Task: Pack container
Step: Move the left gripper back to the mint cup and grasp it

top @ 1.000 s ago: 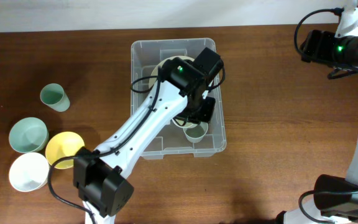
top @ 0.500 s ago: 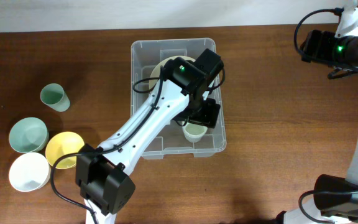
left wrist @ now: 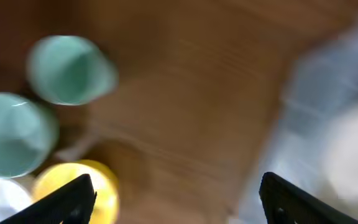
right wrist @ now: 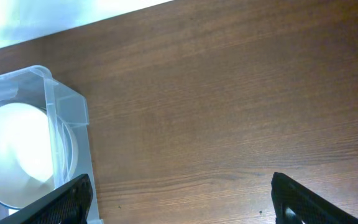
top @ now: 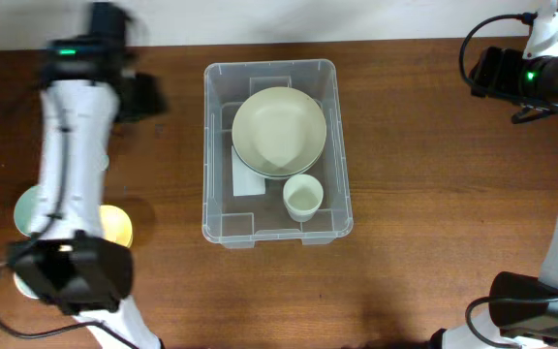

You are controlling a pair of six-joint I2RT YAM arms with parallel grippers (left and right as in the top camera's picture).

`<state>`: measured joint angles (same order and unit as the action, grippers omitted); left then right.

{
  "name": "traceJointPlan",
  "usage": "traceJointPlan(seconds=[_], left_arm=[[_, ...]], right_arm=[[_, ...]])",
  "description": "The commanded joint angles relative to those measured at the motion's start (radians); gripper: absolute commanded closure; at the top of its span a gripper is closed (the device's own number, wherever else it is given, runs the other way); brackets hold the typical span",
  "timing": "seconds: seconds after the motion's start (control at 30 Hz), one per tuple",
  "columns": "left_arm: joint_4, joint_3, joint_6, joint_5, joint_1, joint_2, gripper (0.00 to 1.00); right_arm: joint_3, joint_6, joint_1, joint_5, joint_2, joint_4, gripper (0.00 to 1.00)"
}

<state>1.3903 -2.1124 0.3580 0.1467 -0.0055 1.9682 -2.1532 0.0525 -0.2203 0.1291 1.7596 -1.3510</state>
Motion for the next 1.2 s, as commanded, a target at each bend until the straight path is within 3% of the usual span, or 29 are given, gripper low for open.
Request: traceJointPlan(seconds=[0.0, 0.4, 0.57, 0.67, 0.7, 0.73, 0.97, 1.17], left_arm=[[-0.017, -0.012, -0.043, -0.07, 0.154, 0.093, 0.14], [-0.071, -0.012, -0.068, -0.14, 0.24, 0.396, 0.18], [-0.081, -0.016, -0.068, -0.138, 0.24, 0.414, 0.49], [-0.065, -0.033, -0.068, -0.128, 0.239, 0.406, 0.79], [-0.058, -0.039, -0.068, -0.128, 0.24, 0.403, 0.96], [-0.048, -0.044, -0.068, -0.129, 0.239, 0.397, 1.0], [0.048, -0.133, -0.068, -0.129, 0.189, 0.302, 0.99], [0.126, -0.243, -0.068, -0.129, 0.018, 0.141, 0.99]], right_arm=[[0.005, 0.005, -0.004, -0.009, 0.005, 0.0, 0.12], [0.005, 0.005, -0.004, -0.009, 0.005, 0.0, 0.12], [0.005, 0.005, -0.004, -0.009, 0.005, 0.0, 0.12], [0.005, 0.005, -0.004, -0.01, 0.005, 0.0, 0.12], [0.005, 0.005, -0.004, -0.01, 0.005, 0.0, 0.12], [0.005, 0.005, -0.004, -0.01, 0.005, 0.0, 0.12], [0.005, 0.005, -0.004, -0.01, 0.005, 0.003, 0.12], [0.005, 0.005, -0.004, -0.01, 0.005, 0.004, 0.12]])
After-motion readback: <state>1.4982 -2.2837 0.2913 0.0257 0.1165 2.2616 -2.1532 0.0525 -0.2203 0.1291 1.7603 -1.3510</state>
